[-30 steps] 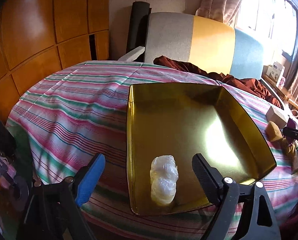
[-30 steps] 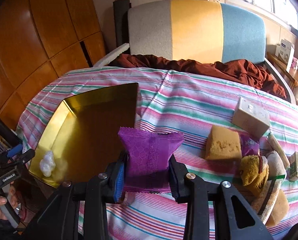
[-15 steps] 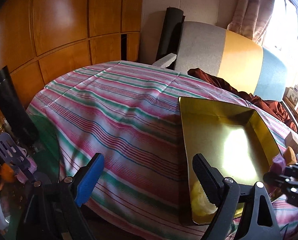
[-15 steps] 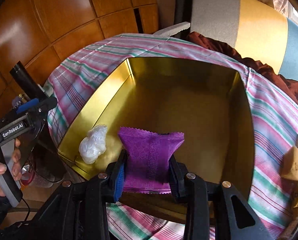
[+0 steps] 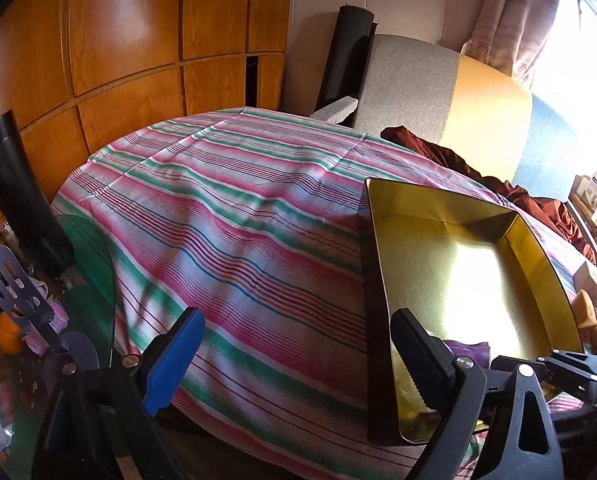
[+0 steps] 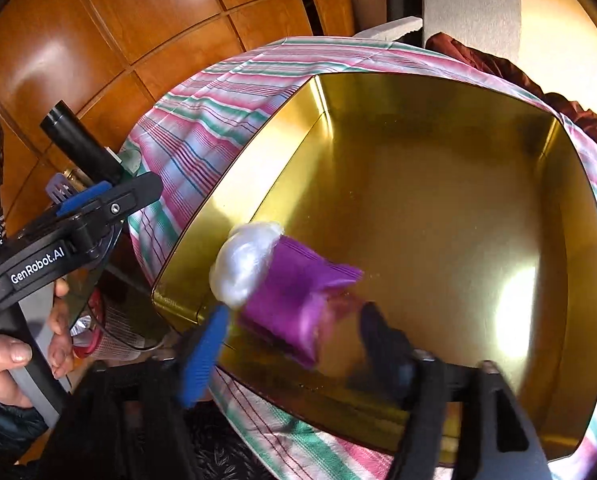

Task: Organize objects
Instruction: 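Carry the purple snack packet in the right tool and drop it into the tray, then grasp a second plastic-wrapped bundle from the table with the left tool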

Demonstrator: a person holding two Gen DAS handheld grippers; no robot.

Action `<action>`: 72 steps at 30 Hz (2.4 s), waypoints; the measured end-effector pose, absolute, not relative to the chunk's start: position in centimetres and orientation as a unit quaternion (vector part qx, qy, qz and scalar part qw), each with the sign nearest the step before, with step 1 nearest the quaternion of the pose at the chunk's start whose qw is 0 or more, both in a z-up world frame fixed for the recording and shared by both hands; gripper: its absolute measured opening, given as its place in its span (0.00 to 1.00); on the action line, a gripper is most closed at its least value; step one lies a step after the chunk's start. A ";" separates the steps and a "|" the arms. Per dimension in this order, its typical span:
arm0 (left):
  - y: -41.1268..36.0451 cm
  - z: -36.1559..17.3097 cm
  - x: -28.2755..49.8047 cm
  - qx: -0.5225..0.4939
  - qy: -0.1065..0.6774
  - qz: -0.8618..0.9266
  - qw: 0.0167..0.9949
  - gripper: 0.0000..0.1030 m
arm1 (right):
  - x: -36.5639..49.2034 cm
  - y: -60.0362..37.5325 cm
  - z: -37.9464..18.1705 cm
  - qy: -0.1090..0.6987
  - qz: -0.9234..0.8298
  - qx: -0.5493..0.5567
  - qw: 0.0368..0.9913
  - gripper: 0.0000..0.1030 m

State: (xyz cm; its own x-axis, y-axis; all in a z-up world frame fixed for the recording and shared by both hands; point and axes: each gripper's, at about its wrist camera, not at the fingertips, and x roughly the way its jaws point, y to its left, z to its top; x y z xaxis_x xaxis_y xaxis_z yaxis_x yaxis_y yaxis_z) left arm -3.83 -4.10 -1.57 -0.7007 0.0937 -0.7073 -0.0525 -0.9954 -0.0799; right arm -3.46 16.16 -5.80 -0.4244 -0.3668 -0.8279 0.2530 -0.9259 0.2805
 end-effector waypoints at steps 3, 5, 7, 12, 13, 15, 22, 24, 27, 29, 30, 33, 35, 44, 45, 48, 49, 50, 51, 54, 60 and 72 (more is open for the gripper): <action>-3.8 -1.5 -3.8 -0.384 -0.020 0.922 0.038 0.92 | -2.7 16.7 -5.2 -0.063 -0.852 0.489 0.179 0.79; -3.8 -1.5 -3.8 -0.385 -0.024 0.922 0.042 0.94 | -2.2 17.2 -4.6 -0.065 -0.860 0.477 0.168 0.83; -3.6 -1.5 -3.8 -0.388 -0.028 0.920 0.053 0.96 | -1.7 17.9 -4.0 -0.066 -0.869 0.466 0.152 0.84; -3.0 -1.3 -3.7 -0.388 -0.026 0.920 0.059 1.00 | -0.4 20.2 -2.7 -0.067 -0.892 0.436 0.100 0.86; -2.9 -1.3 -3.7 -0.389 -0.026 0.919 0.060 1.00 | -0.2 20.7 -2.5 -0.069 -0.895 0.432 0.088 0.87; -2.5 -1.4 -3.7 -0.393 -0.025 0.917 0.061 1.00 | 0.3 21.9 -2.2 -0.077 -0.899 0.426 0.070 0.87; -0.2 -1.0 -3.2 -0.392 -0.007 0.915 0.095 1.00 | 2.4 27.0 -2.0 -0.110 -0.899 0.424 -0.005 0.87; 0.8 -0.7 -3.1 -0.389 0.001 0.914 0.110 1.00 | 3.5 29.1 -1.9 -0.122 -0.897 0.424 -0.032 0.87; 2.5 -0.2 -2.8 -0.388 0.009 0.910 0.143 1.00 | 5.6 32.6 -1.7 -0.139 -0.891 0.426 -0.074 0.87; 4.1 0.1 -2.5 -0.389 0.015 0.905 0.173 1.00 | 7.1 35.2 -1.4 -0.142 -0.886 0.427 -0.108 0.87; 4.9 0.2 -2.4 -0.390 0.017 0.902 0.186 1.00 | 8.0 36.5 -1.1 -0.143 -0.884 0.426 -0.126 0.87; 7.7 0.9 -1.6 -0.389 0.023 0.891 0.233 1.00 | 11.0 40.5 -0.1 -0.153 -0.879 0.414 -0.181 0.87; 9.7 1.5 -0.9 -0.379 0.036 0.886 0.264 1.00 | 13.0 43.2 0.6 -0.157 -0.872 0.407 -0.224 0.87; 21.8 0.8 3.9 -0.410 0.115 0.798 0.426 1.00 | 20.9 50.8 3.4 -0.196 -0.843 0.371 -0.335 0.87; 23.3 0.5 4.6 -0.417 0.120 0.783 0.446 1.00 | 21.5 50.9 3.5 -0.197 -0.843 0.369 -0.338 0.87; 27.0 -0.7 6.1 -0.436 0.136 0.743 0.489 0.97 | 22.9 51.2 3.4 -0.207 -0.846 0.359 -0.336 0.87; 28.0 -1.1 6.4 -0.443 0.139 0.730 0.501 0.93 | 23.4 51.2 3.5 -0.208 -0.848 0.355 -0.334 0.87; 29.1 -1.6 6.7 -0.452 0.138 0.716 0.514 0.91 | 23.8 51.1 3.7 -0.206 -0.852 0.350 -0.330 0.87; 30.2 -2.0 7.0 -0.461 0.137 0.701 0.526 0.90 | 24.2 50.9 3.9 -0.202 -0.857 0.345 -0.326 0.87; 33.0 -2.6 7.7 -0.484 0.122 0.665 0.556 0.83 | 25.2 50.2 5.0 -0.179 -0.870 0.334 -0.316 0.87; 37.9 -2.8 10.2 -0.501 0.116 0.612 0.601 0.66 | 26.9 50.1 5.8 -0.165 -0.875 0.323 -0.321 0.87; 43.6 -6.4 12.9 -0.560 0.085 0.550 0.614 0.50 | 28.4 51.6 4.3 -0.196 -0.863 0.325 -0.335 0.87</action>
State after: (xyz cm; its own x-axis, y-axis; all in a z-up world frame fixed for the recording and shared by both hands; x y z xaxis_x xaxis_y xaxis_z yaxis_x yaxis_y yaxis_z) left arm 12.88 43.58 -6.42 0.3802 0.5796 -0.7208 -0.7705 -0.2326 -0.5935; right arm 28.42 51.58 4.34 -0.5650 0.4496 -0.6918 -0.7046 -0.6992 0.1210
